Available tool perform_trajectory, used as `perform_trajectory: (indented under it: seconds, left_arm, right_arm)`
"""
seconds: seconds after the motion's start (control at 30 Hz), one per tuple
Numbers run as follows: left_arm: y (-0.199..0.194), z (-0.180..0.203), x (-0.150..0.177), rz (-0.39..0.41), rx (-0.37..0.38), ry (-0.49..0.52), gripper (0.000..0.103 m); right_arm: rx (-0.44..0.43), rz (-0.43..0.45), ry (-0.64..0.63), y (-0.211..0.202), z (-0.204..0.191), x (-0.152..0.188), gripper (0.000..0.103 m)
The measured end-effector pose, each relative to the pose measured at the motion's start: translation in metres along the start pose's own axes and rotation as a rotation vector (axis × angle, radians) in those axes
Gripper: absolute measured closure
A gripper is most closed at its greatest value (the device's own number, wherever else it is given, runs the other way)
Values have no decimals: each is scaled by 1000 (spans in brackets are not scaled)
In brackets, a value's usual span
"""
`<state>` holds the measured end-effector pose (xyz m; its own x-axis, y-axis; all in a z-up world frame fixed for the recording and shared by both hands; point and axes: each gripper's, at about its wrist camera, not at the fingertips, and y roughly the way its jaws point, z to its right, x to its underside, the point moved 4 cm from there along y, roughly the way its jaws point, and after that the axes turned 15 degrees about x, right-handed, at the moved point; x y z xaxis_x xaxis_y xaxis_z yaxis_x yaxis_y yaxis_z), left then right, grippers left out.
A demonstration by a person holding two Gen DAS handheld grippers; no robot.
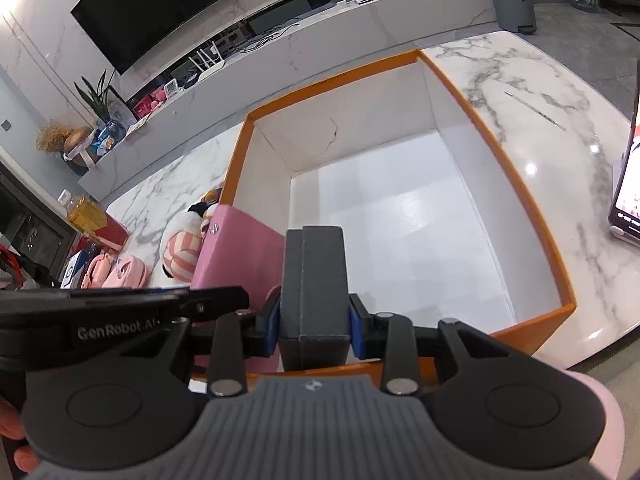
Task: Organize objects
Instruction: 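Carry the pink wallet and grey book over the orange box with both tools, then lower the pink wallet and grey book into the orange box with both tools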
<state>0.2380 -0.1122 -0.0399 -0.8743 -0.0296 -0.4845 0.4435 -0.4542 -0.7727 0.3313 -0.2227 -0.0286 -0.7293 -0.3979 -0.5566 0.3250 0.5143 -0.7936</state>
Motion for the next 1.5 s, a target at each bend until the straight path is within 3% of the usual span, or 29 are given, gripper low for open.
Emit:
perform_trajectory:
  seconds: [0.17, 0.5, 0.73, 0.87, 1.0, 1.5]
  left_arm:
    - [8, 7, 4, -22, 25, 1, 83]
    - [14, 2, 3, -47, -22, -102, 83]
    - [24, 11, 2, -51, -3, -138, 80]
    - [30, 19, 2, -54, -35, -106, 79]
    - [28, 16, 2, -68, -2, -93, 76]
    - [17, 16, 11, -71, 79, -22, 76]
  right_arm:
    - [35, 11, 25, 0, 16, -16, 67]
    - [105, -105, -53, 34, 16, -30, 67]
    - [52, -219, -53, 51, 31, -42, 67]
    - [29, -259, -63, 53, 32, -43, 67]
    - [2, -308, -55, 60, 31, -39, 67]
    - [54, -285, -204, 60, 10, -32, 63]
